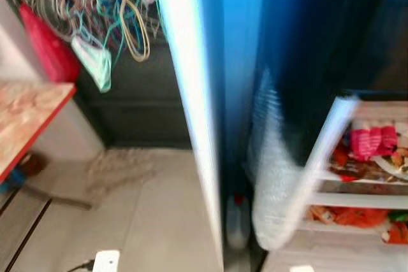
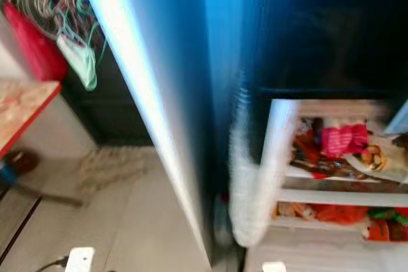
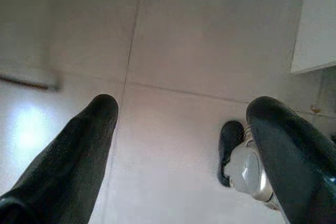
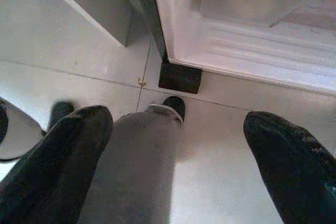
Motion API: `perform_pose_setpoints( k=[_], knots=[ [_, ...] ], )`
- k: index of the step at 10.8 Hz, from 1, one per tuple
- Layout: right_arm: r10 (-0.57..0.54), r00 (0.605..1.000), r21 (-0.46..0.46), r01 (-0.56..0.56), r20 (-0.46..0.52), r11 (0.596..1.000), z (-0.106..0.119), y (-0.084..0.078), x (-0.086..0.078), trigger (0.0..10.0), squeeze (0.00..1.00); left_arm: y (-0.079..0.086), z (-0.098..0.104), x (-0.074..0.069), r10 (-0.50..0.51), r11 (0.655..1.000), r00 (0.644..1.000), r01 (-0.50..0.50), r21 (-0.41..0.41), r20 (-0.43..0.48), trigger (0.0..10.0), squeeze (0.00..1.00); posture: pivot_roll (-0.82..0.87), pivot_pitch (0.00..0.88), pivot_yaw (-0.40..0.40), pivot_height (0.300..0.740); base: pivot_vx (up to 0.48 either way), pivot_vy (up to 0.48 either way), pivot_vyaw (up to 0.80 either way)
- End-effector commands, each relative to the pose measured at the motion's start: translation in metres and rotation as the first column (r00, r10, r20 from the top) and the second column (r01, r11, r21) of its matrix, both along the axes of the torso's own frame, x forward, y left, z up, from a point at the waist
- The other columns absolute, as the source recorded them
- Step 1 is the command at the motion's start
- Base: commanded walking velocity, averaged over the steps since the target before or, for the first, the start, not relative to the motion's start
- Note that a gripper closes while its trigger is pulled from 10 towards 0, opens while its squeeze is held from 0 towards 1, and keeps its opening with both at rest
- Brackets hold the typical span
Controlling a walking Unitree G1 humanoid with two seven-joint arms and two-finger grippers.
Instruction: Restocking fridge
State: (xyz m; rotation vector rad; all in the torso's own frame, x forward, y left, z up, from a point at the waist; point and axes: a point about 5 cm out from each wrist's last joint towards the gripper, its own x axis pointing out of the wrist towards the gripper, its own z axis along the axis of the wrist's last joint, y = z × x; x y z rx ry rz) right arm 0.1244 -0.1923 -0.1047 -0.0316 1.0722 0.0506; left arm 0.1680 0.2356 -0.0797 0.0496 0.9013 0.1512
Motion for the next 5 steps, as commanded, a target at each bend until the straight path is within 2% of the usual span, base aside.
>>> perform_pose_setpoints(
  k=[1, 5],
  knots=[
    [0.005, 0.999, 0.029, -0.004, -0.054, 1.0, -0.0057, 0.0115, -0.0131, 10.0, 0.0, 0.0058, -0.0007, -0.0043, 0.002, 1.0, 1.0, -0.002, 0.011, -0.023, 10.0, 0.0, -0.05, 0.023, 0.07, 0.74, 0.0, 0.0, -0.77],
    [0.004, 0.998, 0.04, -0.002, -0.061, 0.999, -0.0071, 0.0177, -0.0157, 10.0, 0.0, 0.0103, -0.0009, -0.0073, -0.016, 1.0, 0.999, 0.017, 0.02, -0.041, 10.0, 0.0, -0.05, 0.0, 0.097, 0.74, 0.0, 0.0, -0.77]
  ],
)
